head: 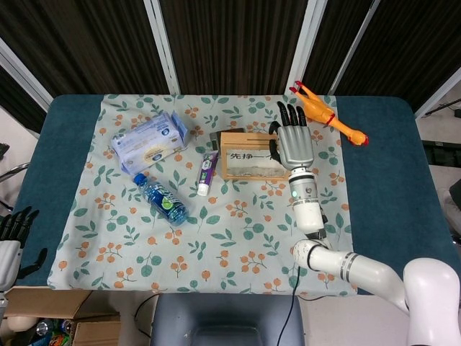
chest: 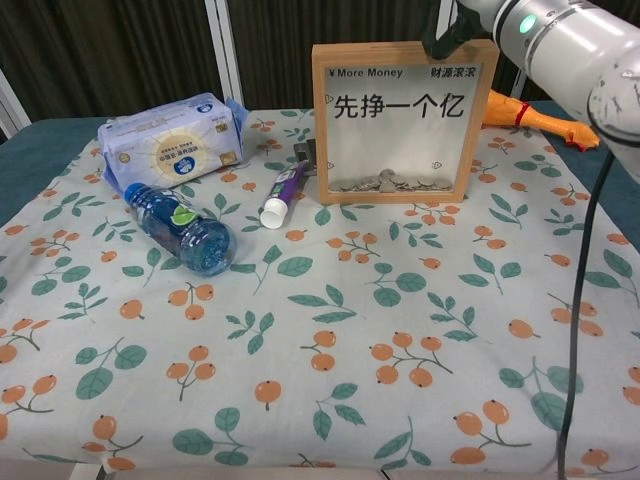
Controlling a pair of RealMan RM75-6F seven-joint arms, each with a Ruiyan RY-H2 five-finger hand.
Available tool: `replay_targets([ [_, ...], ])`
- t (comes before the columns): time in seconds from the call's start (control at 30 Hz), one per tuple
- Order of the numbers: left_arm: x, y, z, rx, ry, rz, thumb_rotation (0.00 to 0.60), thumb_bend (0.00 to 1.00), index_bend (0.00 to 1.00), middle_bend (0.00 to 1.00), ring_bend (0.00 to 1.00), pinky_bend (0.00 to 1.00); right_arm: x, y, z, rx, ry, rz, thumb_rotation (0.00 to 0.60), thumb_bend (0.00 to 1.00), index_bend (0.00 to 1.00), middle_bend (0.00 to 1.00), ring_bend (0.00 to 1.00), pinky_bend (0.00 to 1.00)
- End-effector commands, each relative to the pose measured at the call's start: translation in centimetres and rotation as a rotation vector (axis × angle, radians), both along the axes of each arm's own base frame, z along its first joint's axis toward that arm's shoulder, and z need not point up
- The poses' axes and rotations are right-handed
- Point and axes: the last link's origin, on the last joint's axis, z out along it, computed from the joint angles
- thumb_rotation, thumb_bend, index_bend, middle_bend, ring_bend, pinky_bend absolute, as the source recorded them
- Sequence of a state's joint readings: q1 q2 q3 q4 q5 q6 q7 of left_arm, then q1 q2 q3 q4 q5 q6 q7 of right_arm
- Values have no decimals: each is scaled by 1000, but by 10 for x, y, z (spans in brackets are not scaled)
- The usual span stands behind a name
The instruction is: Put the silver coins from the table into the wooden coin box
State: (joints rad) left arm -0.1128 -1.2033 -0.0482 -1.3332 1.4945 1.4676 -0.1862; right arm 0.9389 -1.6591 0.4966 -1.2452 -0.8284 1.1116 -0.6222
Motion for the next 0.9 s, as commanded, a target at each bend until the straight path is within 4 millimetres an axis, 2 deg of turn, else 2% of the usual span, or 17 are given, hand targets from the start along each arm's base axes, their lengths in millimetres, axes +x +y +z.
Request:
replay_targets([
  [0.03, 0, 0, 0, 0, 0, 0, 600, 376, 0, 0, 0, 0, -3, 3, 4, -12, -16, 3, 600, 611, 77, 131, 0, 0],
  [0.1, 1, 0, 1, 0, 4, -3, 600, 376, 0, 0, 0, 0, -9, 8, 9, -32, -31, 6, 600, 612, 4, 115, 0, 0],
  [0.23, 5, 2, 5, 5, 11, -18, 600, 375, 0, 0, 0, 0, -27, 25, 27, -64, -43, 18, 600, 612, 0, 105, 0, 0],
  [0.33, 7, 3, 7, 4, 15, -19, 600, 375, 0, 0, 0, 0, -49, 51, 50, -97, -50, 43, 600, 612, 0, 101, 0, 0],
  [0.47, 8, 2, 8, 3, 20, -19, 600, 376, 0, 0, 0, 0, -93, 102, 83, -99, -18, 16, 600, 612, 0, 76, 0, 0],
  [0.6, 10, 1, 7, 3, 17, -23, 600, 376, 0, 0, 0, 0, -144, 153, 103, -60, 64, -66, 600, 563, 0, 23, 0, 0],
  [0.67, 12, 0, 6, 4, 21, -28, 600, 376, 0, 0, 0, 0, -168, 176, 108, -37, 103, -109, 600, 515, 0, 1, 0, 0],
  [0.77, 14, -1, 8, 10, 27, -32, 600, 375, 0, 0, 0, 0, -200, 212, 111, -13, 135, -155, 600, 498, 0, 0, 0, 0],
  [0.9, 16, -1, 11, 23, 32, -32, 600, 377, 0, 0, 0, 0, -223, 245, 107, -8, 136, -203, 600, 497, 0, 0, 0, 0],
])
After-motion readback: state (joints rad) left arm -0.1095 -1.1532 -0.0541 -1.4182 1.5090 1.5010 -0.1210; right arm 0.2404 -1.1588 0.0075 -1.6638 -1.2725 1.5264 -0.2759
